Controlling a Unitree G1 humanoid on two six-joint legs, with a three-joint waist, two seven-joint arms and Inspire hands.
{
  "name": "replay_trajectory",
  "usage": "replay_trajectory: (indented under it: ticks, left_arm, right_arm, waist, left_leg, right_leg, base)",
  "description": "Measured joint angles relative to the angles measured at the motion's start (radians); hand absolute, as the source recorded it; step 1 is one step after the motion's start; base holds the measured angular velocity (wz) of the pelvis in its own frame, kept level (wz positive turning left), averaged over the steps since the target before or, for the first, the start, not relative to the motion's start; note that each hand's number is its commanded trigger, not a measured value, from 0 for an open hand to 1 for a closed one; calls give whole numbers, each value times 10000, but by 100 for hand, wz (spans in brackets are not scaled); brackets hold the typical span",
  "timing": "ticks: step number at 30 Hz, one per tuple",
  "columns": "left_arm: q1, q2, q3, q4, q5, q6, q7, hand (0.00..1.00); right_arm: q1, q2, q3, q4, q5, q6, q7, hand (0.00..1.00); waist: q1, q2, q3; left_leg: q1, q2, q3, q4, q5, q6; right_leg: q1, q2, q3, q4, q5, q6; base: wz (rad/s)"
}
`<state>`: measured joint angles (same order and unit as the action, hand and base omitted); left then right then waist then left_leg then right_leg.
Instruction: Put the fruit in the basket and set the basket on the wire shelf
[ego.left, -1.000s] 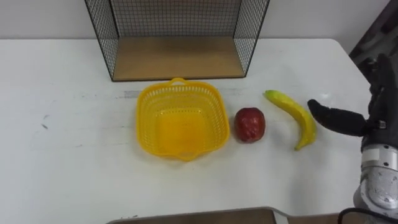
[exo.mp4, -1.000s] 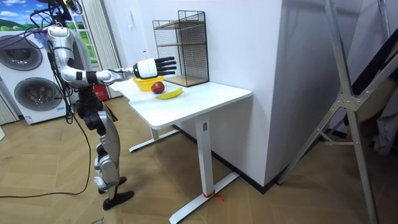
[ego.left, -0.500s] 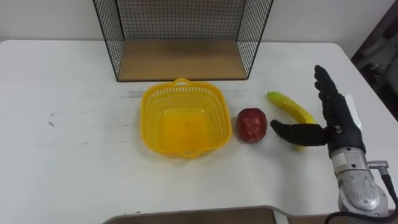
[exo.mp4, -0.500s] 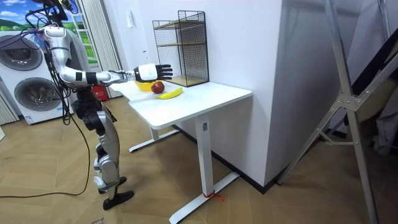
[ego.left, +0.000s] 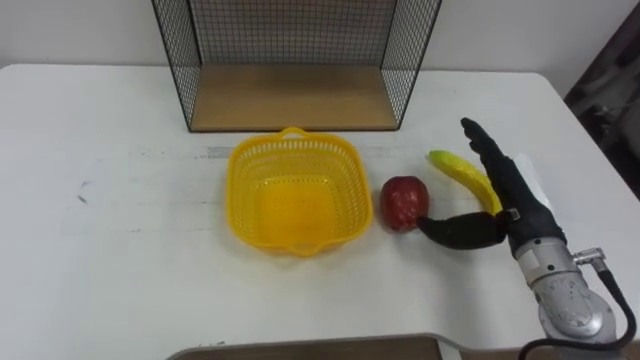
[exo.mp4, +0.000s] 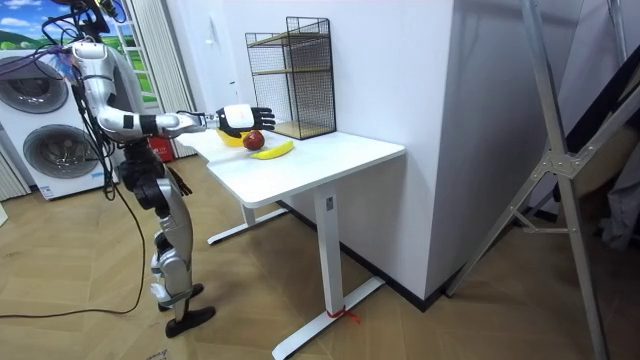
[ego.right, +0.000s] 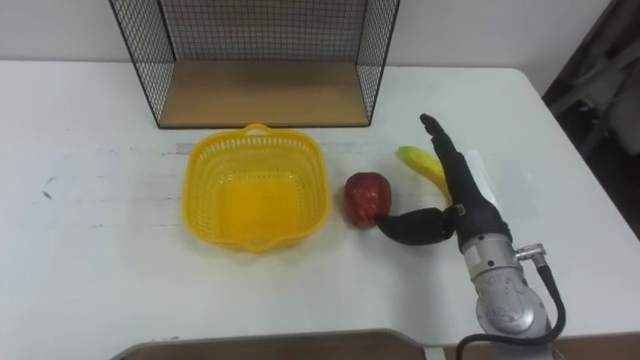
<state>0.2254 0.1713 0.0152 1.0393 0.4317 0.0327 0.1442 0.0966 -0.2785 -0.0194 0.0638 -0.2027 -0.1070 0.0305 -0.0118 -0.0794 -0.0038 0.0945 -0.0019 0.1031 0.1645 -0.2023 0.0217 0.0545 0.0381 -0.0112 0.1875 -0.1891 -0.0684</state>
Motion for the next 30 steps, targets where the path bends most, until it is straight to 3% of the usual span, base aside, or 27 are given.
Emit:
replay_trajectory:
  ticks: [3, 7, 14, 21, 30]
  left_arm:
    - [10, 4, -7, 1, -2, -70, -3, 0]
    - [-5, 31, -7, 12, -2, -100, -39, 0]
    - [-70, 65, -313, 5, -8, -99, -65, 0]
    - [-20, 67, -311, 4, -58, -96, -65, 0]
    - [12, 66, -258, -92, -48, 56, -94, 0]
  right_arm:
    - [-1, 0, -1, 0, 0, 0, 52, 0]
    - [-2, 0, -5, 0, -2, 0, 56, 0]
    - [-238, -12, 2, 20, 22, 0, 52, 0]
    - [-348, -13, 1, 94, 23, 47, 52, 0]
    - [-888, -33, 4, 864, 6, 565, 488, 0]
  waist:
    - [14, -21, 22]
    - [139, -80, 117]
    - [217, -79, 150]
    - [191, -101, 126]
    - [255, -91, 104]
  left_leg:
    - [13, 1, -5, -4, 0, 0]
    - [-5, 1, -12, -6, 0, 0]
    - [-155, -40, -301, 12, 0, 1]
    - [-243, -45, -516, 12, 0, 0]
    - [-206, -30, -525, 14, 0, 0]
  right_leg:
    - [13, 0, 5, -1, 1, -2]
    - [2, 2, -2, -18, 1, -1]
    - [-20, -31, -231, -98, 0, 1]
    - [-9, -41, -452, -183, 6, -8]
    - [-7, -31, -431, -136, 13, -21]
  base:
    - [0]
    - [1]
    - [11]
    - [8]
    - [1]
